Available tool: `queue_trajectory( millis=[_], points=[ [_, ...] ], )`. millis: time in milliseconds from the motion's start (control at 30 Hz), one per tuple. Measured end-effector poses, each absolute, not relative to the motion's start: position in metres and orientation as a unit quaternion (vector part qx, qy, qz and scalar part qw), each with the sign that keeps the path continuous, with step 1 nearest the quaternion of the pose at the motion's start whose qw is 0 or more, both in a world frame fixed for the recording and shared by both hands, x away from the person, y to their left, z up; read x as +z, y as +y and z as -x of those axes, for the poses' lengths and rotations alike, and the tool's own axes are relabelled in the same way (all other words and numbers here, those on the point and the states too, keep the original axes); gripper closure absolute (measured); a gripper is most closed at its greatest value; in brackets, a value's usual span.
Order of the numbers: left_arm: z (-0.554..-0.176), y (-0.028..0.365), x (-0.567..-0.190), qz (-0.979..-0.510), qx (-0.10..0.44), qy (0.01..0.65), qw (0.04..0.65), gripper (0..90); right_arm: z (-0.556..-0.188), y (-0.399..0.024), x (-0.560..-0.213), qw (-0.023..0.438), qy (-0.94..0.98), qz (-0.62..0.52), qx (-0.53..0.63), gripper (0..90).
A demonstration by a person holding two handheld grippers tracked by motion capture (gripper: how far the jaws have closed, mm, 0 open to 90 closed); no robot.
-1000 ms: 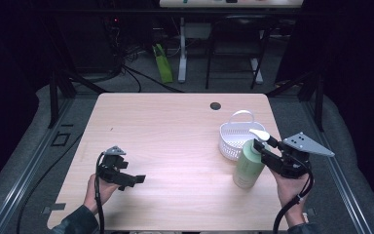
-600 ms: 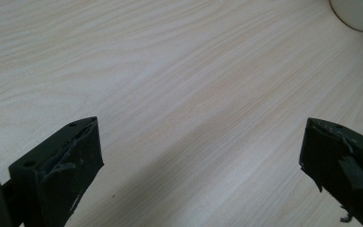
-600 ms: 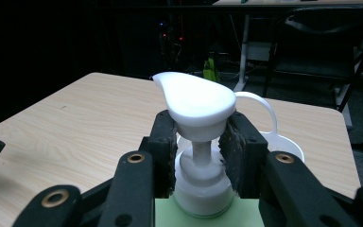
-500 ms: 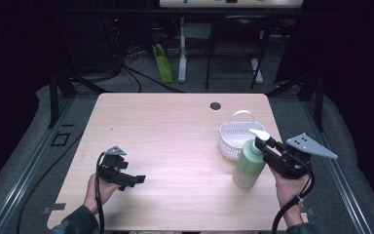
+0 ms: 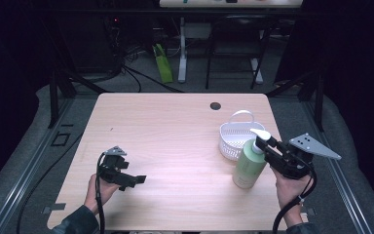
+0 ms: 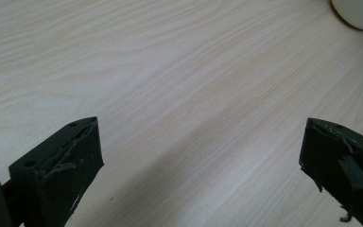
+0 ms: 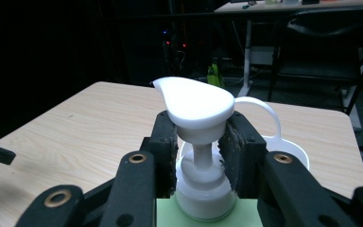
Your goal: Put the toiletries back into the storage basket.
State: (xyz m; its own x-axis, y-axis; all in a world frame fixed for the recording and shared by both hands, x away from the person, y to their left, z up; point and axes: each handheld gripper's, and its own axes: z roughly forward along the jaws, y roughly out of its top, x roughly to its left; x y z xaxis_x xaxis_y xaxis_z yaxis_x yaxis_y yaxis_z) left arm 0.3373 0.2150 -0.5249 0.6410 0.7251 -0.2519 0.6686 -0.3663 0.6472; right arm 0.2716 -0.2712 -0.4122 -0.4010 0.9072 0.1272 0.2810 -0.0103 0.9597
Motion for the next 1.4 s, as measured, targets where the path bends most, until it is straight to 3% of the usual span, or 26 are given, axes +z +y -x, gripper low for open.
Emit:
queue_trajectory(
  millis=[1000,1400],
  points=[
    [-0.340,0.210,-0.527,-0.828,0.046,0.422,0.366,2.0,-0.263,-0.269,-0.389,0.283,0.658,-0.447,0.536,67.7],
    [-0.342,0.211,-0.530,-0.824,0.090,0.441,0.344,5.6,-0.264,-0.273,-0.383,0.285,0.655,-0.453,0.534,67.7]
  ],
)
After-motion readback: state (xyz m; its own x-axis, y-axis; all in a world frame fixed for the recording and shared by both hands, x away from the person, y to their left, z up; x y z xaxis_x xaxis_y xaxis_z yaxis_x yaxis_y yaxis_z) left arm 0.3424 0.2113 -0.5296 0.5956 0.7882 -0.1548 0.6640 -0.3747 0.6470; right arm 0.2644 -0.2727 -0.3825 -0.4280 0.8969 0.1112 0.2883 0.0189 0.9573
